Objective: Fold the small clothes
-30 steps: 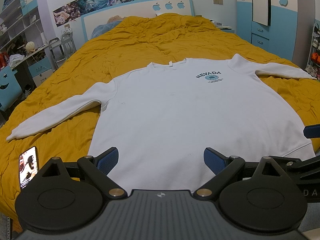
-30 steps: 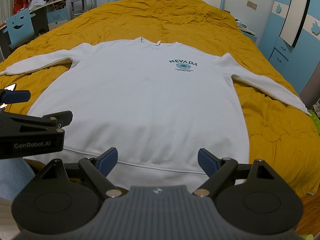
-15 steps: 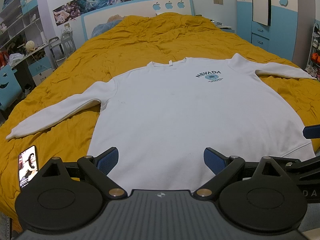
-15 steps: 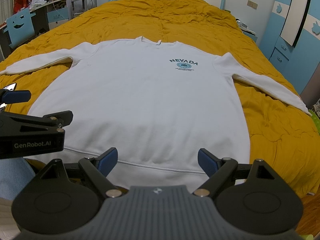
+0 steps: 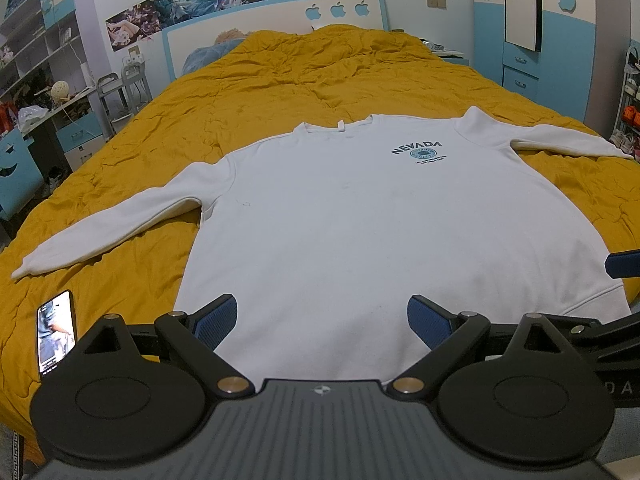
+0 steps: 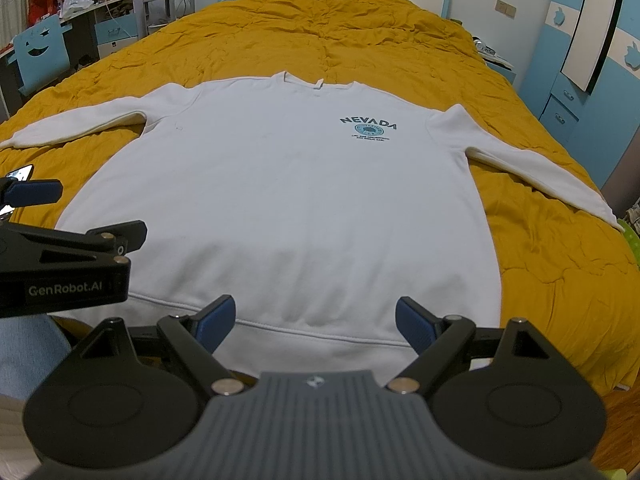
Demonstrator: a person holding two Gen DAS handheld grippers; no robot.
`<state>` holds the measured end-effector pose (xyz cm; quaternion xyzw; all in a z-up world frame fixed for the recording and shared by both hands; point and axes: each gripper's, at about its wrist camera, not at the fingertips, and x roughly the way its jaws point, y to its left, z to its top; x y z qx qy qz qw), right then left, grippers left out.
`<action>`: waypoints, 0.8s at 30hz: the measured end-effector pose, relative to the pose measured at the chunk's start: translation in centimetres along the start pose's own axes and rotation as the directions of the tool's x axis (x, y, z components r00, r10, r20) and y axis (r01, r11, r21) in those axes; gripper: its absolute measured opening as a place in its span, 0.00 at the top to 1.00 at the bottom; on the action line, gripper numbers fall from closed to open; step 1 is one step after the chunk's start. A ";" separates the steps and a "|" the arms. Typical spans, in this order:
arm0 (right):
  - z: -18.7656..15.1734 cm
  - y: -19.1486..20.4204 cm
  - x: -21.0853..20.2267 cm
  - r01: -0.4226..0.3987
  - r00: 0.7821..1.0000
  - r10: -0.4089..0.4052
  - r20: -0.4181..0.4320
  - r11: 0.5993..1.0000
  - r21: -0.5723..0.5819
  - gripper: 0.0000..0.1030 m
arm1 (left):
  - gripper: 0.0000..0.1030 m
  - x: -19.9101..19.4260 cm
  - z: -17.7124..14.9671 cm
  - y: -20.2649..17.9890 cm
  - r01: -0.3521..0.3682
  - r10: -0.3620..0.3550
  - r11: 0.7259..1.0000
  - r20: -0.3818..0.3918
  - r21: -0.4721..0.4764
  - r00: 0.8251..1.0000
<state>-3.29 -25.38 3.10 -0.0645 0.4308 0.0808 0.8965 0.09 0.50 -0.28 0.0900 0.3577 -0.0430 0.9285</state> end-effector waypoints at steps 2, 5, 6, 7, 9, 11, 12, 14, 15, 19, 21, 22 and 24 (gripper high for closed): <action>0.0 0.0 0.0 0.000 1.000 0.000 0.000 1.000 0.000 0.19 | 0.00 0.0 0.0 0.0 0.000 0.000 1.000 0.000 0.000 1.000; 0.0 0.0 0.0 0.000 1.000 0.000 -0.001 1.000 0.000 0.19 | 0.00 0.0 0.0 0.0 0.000 0.000 1.000 0.000 0.000 1.000; 0.0 0.0 0.0 0.000 1.000 0.000 -0.001 1.000 0.000 0.19 | 0.00 0.0 0.0 0.1 0.000 0.000 1.000 0.000 0.000 1.000; 0.0 0.0 0.0 0.000 1.000 0.000 0.000 1.000 0.000 0.19 | 0.00 0.0 0.0 0.0 0.000 0.000 1.000 0.000 0.000 1.000; 0.0 0.0 0.0 0.001 1.000 -0.001 0.000 1.000 0.000 0.19 | 0.00 0.0 0.0 0.0 0.000 0.000 1.000 -0.001 0.000 1.000; 0.0 0.0 0.0 0.000 1.000 0.000 -0.001 1.000 0.000 0.19 | 0.00 0.0 0.0 0.0 0.001 -0.001 1.000 -0.001 0.000 1.000; 0.0 0.0 0.0 0.000 1.000 0.000 -0.001 1.000 0.000 0.19 | 0.00 0.0 0.0 0.0 0.001 -0.001 1.000 -0.001 0.000 1.000; 0.0 0.0 0.0 0.001 1.000 -0.001 -0.001 1.000 0.000 0.19 | 0.00 0.0 0.0 0.1 0.001 -0.001 1.000 -0.001 0.000 1.000; 0.0 0.0 0.0 0.000 1.000 0.000 -0.001 1.000 0.000 0.19 | 0.00 0.0 0.0 0.0 0.001 -0.001 1.000 -0.001 0.000 1.000; 0.1 0.0 0.0 0.000 1.000 0.000 -0.002 1.000 -0.001 0.19 | 0.00 0.2 -0.2 -0.2 0.002 -0.002 1.000 -0.005 -0.002 1.000; 0.1 0.0 0.1 0.000 1.000 0.000 -0.002 1.000 0.000 0.19 | 0.00 0.4 -0.3 -0.2 0.010 -0.010 1.000 -0.006 -0.004 1.000; 0.1 0.0 0.0 0.001 1.000 -0.001 -0.002 1.000 -0.001 0.19 | 0.00 0.5 -0.3 -0.2 0.019 -0.019 1.000 -0.006 -0.004 1.000; 0.1 0.0 0.1 -0.002 1.000 0.002 -0.003 1.000 -0.004 0.19 | 0.00 0.7 -0.3 -0.2 0.034 -0.034 0.999 -0.001 0.000 0.999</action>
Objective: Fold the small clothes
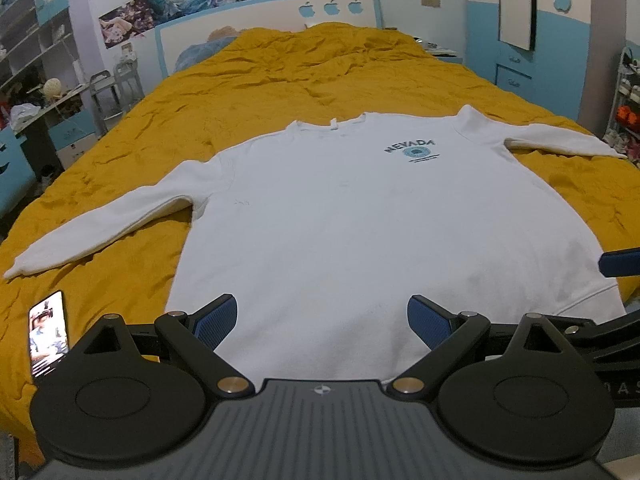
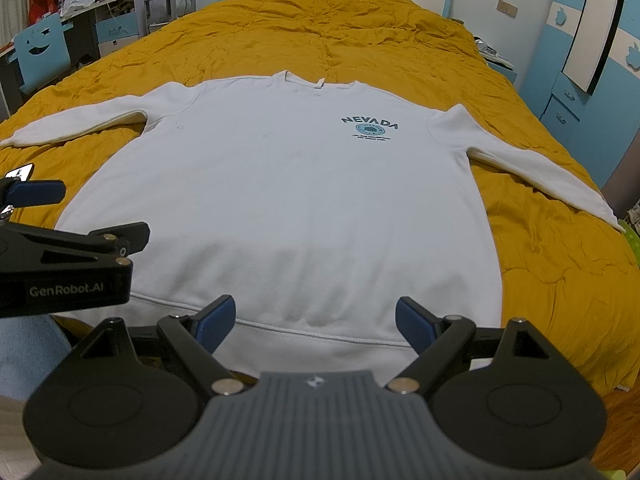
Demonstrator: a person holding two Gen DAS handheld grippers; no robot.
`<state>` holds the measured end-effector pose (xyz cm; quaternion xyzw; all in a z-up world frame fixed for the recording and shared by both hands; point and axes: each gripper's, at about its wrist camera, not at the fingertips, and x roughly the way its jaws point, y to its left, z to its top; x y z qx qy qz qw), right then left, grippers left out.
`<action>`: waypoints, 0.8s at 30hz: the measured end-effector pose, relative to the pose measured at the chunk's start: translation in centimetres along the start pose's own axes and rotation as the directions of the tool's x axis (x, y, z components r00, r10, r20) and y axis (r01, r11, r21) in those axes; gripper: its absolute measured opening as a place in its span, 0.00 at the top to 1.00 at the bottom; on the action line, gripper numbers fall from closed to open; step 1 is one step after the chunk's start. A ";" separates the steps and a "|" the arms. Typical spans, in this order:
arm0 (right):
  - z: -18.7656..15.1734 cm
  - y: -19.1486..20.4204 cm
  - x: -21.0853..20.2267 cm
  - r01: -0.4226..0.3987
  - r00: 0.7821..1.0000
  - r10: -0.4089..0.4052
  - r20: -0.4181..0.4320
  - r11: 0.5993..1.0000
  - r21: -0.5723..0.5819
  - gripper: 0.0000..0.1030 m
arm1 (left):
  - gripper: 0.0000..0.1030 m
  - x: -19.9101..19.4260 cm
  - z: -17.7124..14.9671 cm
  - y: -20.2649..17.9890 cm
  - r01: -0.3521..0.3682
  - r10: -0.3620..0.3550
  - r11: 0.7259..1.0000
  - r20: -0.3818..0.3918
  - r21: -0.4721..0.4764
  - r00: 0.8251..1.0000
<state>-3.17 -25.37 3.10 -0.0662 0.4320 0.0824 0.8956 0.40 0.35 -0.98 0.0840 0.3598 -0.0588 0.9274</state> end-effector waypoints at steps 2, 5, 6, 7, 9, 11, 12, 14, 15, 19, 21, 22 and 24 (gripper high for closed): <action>0.1 -0.1 0.0 -0.005 1.000 0.005 0.004 1.000 -0.002 0.19 | 0.00 0.2 0.1 0.0 0.004 -0.004 1.000 0.010 0.007 1.000; 0.4 -0.5 0.0 -0.012 1.000 0.012 0.029 1.000 0.009 0.19 | 0.00 0.6 0.6 0.1 0.013 -0.013 1.000 0.022 0.000 1.000; 0.6 -0.8 0.1 -0.018 0.999 0.017 0.045 1.000 0.018 0.19 | 0.00 0.9 0.8 0.4 0.021 -0.020 1.000 0.024 -0.012 1.000; 0.8 -1.1 0.2 -0.021 0.998 0.019 0.061 0.999 0.027 0.19 | 0.00 0.8 1.2 0.6 0.029 -0.029 0.999 0.027 -0.025 0.999; 1.3 -1.5 0.3 -0.022 0.996 0.018 0.090 0.999 0.041 0.19 | 0.00 1.1 1.8 1.4 0.043 -0.041 0.998 0.038 -0.056 0.998; 2.1 -1.8 0.6 -0.026 0.992 0.020 0.123 0.998 0.052 0.19 | 0.00 1.5 2.4 2.4 0.044 -0.039 0.995 0.051 -0.087 0.998; 2.5 -2.1 0.7 -0.029 0.990 0.020 0.141 0.998 0.058 0.19 | 0.00 1.8 2.8 3.1 0.038 -0.032 0.994 0.057 -0.106 0.998; 3.7 -2.8 1.2 -0.038 0.985 0.026 0.168 0.997 0.071 0.19 | 0.00 2.2 3.4 4.7 0.025 -0.014 0.989 0.071 -0.145 0.997; 4.2 -3.2 1.5 -0.047 0.983 0.033 0.178 0.996 0.078 0.19 | 0.00 2.5 3.7 5.8 0.013 0.000 0.985 0.076 -0.171 0.997; 6.1 -4.4 3.2 -0.068 0.979 0.049 0.198 0.993 0.091 0.19 | 0.00 3.4 4.7 10.8 -0.025 0.054 0.953 0.089 -0.303 0.995; 7.2 -4.9 4.3 -0.051 0.979 0.031 0.200 0.994 0.097 0.19 | 0.00 3.9 4.8 13.7 -0.060 0.095 0.930 0.080 -0.362 0.992; 7.7 -5.1 4.8 -0.049 0.979 0.028 0.203 0.994 0.099 0.19 | 0.00 4.1 4.8 15.2 -0.082 0.121 0.919 0.078 -0.386 0.990; 8.6 -5.6 5.5 -0.055 0.975 0.030 0.221 0.992 0.111 0.19 | 0.00 4.6 4.8 18.2 -0.126 0.169 0.895 0.063 -0.429 0.984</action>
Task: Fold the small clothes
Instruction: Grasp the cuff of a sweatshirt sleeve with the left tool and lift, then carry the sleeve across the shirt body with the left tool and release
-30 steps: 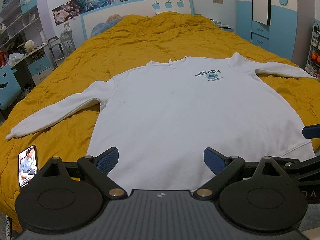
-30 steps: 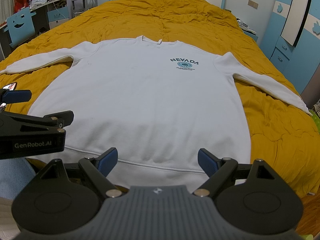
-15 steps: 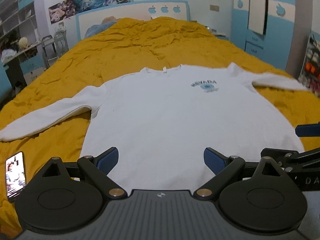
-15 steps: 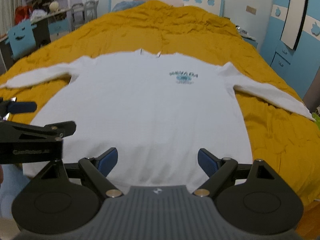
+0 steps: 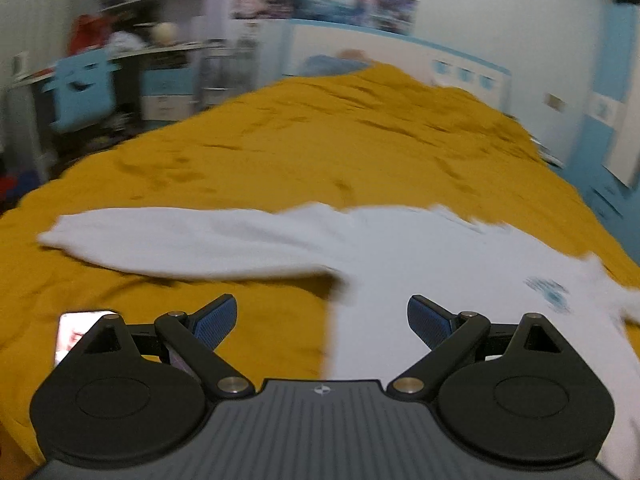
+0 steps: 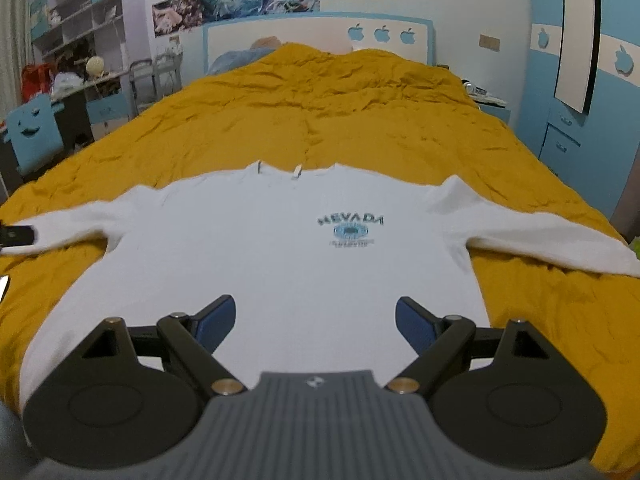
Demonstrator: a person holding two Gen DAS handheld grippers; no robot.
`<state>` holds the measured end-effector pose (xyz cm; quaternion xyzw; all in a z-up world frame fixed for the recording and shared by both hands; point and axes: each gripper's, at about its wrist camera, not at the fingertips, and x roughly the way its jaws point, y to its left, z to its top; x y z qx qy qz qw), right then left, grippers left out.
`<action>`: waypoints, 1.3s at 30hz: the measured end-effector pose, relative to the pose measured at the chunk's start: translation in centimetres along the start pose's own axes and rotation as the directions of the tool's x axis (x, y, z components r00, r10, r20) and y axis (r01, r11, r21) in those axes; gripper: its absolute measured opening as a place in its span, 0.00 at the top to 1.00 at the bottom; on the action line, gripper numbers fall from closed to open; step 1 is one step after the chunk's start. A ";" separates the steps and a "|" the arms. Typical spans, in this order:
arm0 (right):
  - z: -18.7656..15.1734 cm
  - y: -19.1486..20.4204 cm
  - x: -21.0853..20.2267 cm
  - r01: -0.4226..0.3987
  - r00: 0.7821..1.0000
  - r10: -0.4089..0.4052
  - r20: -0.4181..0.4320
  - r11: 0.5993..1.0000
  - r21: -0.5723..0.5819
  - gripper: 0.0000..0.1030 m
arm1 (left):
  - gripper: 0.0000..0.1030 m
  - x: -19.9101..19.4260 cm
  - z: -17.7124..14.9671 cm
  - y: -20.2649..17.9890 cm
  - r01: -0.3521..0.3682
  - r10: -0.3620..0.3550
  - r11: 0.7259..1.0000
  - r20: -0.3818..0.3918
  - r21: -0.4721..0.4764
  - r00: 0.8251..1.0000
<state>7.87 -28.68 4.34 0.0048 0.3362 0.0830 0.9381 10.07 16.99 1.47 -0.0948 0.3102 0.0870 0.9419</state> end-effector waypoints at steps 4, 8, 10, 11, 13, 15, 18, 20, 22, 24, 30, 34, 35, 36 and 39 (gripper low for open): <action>1.6 0.1 2.3 0.030 0.999 -0.030 0.021 1.000 0.011 0.19 | 0.00 2.1 2.1 5.8 -0.084 0.083 0.990 -0.014 -0.116 0.996; 2.8 0.8 4.8 0.020 1.000 -0.020 -0.005 0.999 0.031 0.19 | 0.00 4.0 3.3 13.0 -0.142 0.139 0.944 -0.030 -0.298 0.990; 3.1 1.3 6.0 0.010 0.999 -0.009 -0.031 0.999 0.039 0.19 | 0.00 4.7 3.4 16.6 -0.137 0.137 0.908 -0.029 -0.396 0.990; 3.3 1.6 6.6 0.006 0.999 -0.004 -0.040 0.999 0.038 0.20 | 0.03 5.1 3.4 18.5 -0.128 0.131 0.883 -0.024 -0.451 0.991; 3.7 2.4 7.7 0.005 0.998 -0.003 -0.056 1.000 0.023 0.20 | 0.08 5.9 3.2 21.8 -0.122 0.131 0.829 -0.023 -0.545 0.991; 4.1 3.1 8.8 0.019 0.998 -0.019 -0.064 1.000 -0.006 0.20 | 0.13 6.7 2.7 24.7 -0.118 0.137 0.770 -0.018 -0.626 0.990; 4.7 4.0 10.1 0.041 0.997 -0.043 -0.067 0.999 -0.028 0.24 | 0.27 7.9 1.7 28.2 -0.109 0.138 0.681 -0.019 -0.724 0.990; 5.2 4.4 10.9 0.050 0.996 -0.052 -0.077 0.998 -0.031 0.25 | 0.34 8.9 1.0 29.9 -0.080 0.114 0.631 -0.009 -0.772 0.993; 5.5 4.9 11.5 0.050 0.995 -0.053 -0.082 0.998 -0.038 0.26 | 0.45 9.3 0.6 31.2 -0.060 0.107 0.606 0.007 -0.794 0.994; 5.6 5.4 12.0 0.043 0.995 -0.048 -0.087 0.998 -0.055 0.27 | 0.67 9.8 0.5 31.9 -0.063 0.110 0.588 0.003 -0.806 0.994; 5.4 6.7 12.4 0.015 0.996 -0.023 -0.089 0.995 -0.095 0.27 | 0.93 9.1 2.5 30.3 -0.055 0.149 0.671 0.061 -0.740 0.987; 5.4 6.1 12.2 0.019 0.996 -0.027 -0.087 0.996 -0.088 0.32 | 0.94 6.4 6.7 25.3 -0.025 0.143 0.801 0.150 -0.598 0.978; 5.5 5.7 12.2 0.024 0.996 -0.031 -0.084 0.996 -0.082 0.34 | 0.94 5.5 7.8 23.7 -0.018 0.137 0.834 0.175 -0.552 0.975; 5.6 5.3 12.1 0.030 0.996 -0.036 -0.081 0.997 -0.075 0.36 | 0.94 4.6 9.1 21.7 -0.006 0.124 0.867 0.204 -0.497 0.971; 6.2 3.7 11.9 0.049 0.996 -0.053 -0.073 0.998 -0.050 0.42 | 0.94 1.9 12.7 15.3 0.048 0.051 0.938 0.274 -0.343 0.960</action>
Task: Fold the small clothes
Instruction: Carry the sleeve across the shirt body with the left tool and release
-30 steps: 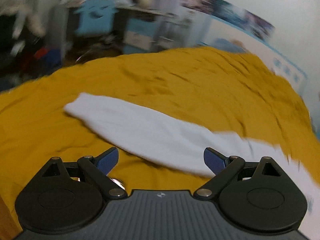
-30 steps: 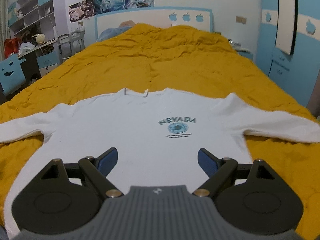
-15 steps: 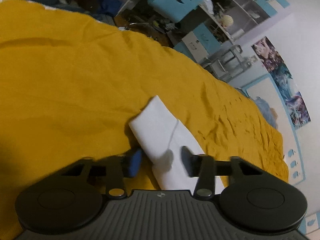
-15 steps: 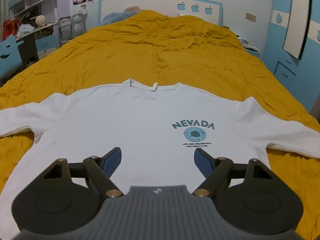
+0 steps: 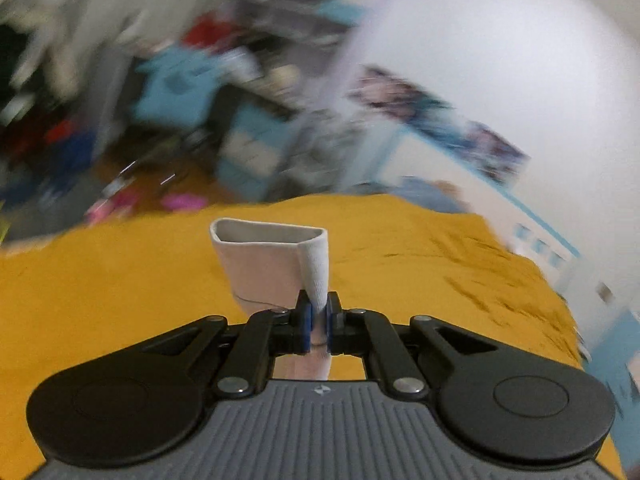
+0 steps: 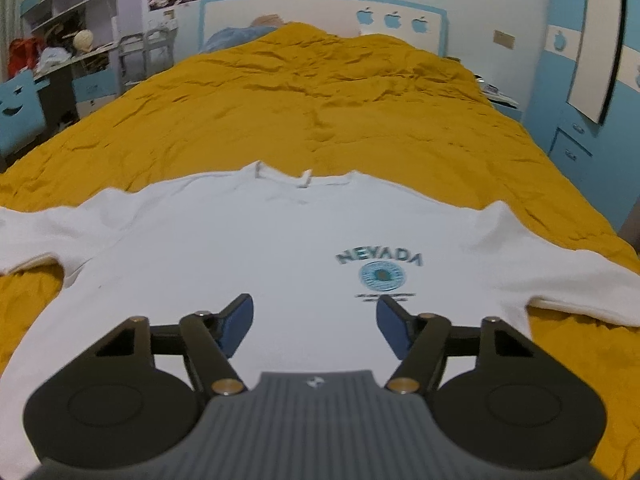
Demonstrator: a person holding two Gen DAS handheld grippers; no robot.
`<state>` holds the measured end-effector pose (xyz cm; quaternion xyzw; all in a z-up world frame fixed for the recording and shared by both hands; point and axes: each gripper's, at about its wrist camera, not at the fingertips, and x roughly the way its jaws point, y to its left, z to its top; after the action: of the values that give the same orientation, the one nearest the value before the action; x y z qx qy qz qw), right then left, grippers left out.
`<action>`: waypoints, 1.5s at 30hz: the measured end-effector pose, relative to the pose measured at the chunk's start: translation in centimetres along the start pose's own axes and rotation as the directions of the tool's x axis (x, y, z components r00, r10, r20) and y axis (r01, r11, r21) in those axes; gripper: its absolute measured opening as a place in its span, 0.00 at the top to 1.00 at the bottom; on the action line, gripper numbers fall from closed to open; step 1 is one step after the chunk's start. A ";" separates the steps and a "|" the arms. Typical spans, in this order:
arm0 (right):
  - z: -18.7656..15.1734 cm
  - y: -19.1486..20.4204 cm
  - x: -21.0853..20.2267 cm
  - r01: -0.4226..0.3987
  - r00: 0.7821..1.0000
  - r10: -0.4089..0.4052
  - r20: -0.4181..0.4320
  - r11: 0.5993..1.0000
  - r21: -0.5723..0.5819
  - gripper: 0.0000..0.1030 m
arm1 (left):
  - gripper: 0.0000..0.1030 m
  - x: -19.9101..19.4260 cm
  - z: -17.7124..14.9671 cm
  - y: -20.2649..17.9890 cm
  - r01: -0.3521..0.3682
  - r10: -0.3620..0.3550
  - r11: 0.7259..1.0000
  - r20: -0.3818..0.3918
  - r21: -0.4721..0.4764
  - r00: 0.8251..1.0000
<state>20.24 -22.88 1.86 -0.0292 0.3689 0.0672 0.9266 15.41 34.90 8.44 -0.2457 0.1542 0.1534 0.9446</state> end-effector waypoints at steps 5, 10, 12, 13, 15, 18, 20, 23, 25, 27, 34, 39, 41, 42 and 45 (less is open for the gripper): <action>0.6 -3.4 -0.5 0.012 1.000 -0.013 0.011 0.998 0.057 0.57 | 0.94 -2.0 0.7 -13.7 0.180 -0.178 0.960 -0.029 0.217 0.984; 0.3 -7.4 -1.4 -0.003 0.999 -0.001 0.036 0.993 0.119 0.60 | 0.94 -2.6 -3.8 -24.9 0.369 -0.344 0.866 -0.133 0.337 0.929; -0.2 -9.2 -1.7 -0.012 0.999 0.006 0.044 0.989 0.145 0.60 | 0.94 -2.4 -6.3 -28.6 0.446 -0.401 0.828 -0.196 0.339 0.895; -0.4 -9.9 -1.8 -0.014 0.999 0.007 0.045 0.988 0.155 0.60 | 0.94 -2.2 -7.7 -30.2 0.481 -0.423 0.810 -0.233 0.337 0.876; -1.0 -11.4 -1.8 -0.017 0.999 0.010 0.041 0.984 0.177 0.60 | 0.94 -1.5 -11.0 -33.2 0.541 -0.453 0.773 -0.309 0.332 0.836; -2.2 -13.5 -1.5 -0.015 1.000 0.009 0.029 0.979 0.204 0.61 | 0.94 0.2 -17.1 -36.5 0.611 -0.450 0.725 -0.452 0.318 0.770; -2.9 -14.9 -1.0 -0.005 1.000 0.002 0.012 0.973 0.231 0.64 | 0.94 1.5 -21.0 -37.1 0.628 -0.415 0.715 -0.536 0.307 0.735; -4.3 -16.9 -0.2 0.019 1.000 -0.016 -0.015 0.961 0.277 0.65 | 0.94 3.4 -27.0 -38.0 0.649 -0.353 0.705 -0.652 0.286 0.671; -5.1 -17.9 0.2 0.030 0.999 -0.021 -0.033 0.952 0.305 0.65 | 0.91 4.3 -30.0 -37.7 0.656 -0.315 0.710 -0.717 0.256 0.621; -5.8 -18.7 0.6 0.031 0.999 -0.018 -0.045 0.944 0.327 0.65 | 0.81 5.0 -31.4 -37.1 0.667 -0.295 0.712 -0.767 0.222 0.570; -6.4 -20.1 2.2 -0.054 0.997 0.072 -0.025 0.903 0.425 0.64 | 0.36 2.9 -30.4 -34.4 0.714 -0.298 0.667 -0.802 0.212 0.517; -5.1 -20.3 3.5 -0.116 0.991 0.133 -0.002 0.871 0.477 0.61 | 0.36 2.1 -25.7 -30.2 0.665 -0.256 0.675 -0.743 0.321 0.619; -4.7 -20.1 4.1 -0.118 0.990 0.140 -0.008 0.866 0.486 0.59 | 0.36 2.0 -23.0 -27.9 0.604 -0.204 0.683 -0.686 0.411 0.698; -4.4 -20.0 4.5 -0.112 0.990 0.138 -0.017 0.867 0.485 0.59 | 0.36 2.1 -21.9 -26.8 0.570 -0.174 0.684 -0.656 0.455 0.734; -4.1 -19.6 5.7 -0.109 0.988 0.149 -0.041 0.864 0.491 0.59 | 0.36 2.9 -18.9 -23.3 0.446 -0.054 0.681 -0.568 0.581 0.821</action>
<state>24.43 -42.12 -4.89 0.2270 0.4108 0.0328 0.8824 22.47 6.48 1.33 0.0747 0.4060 -0.1220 0.9026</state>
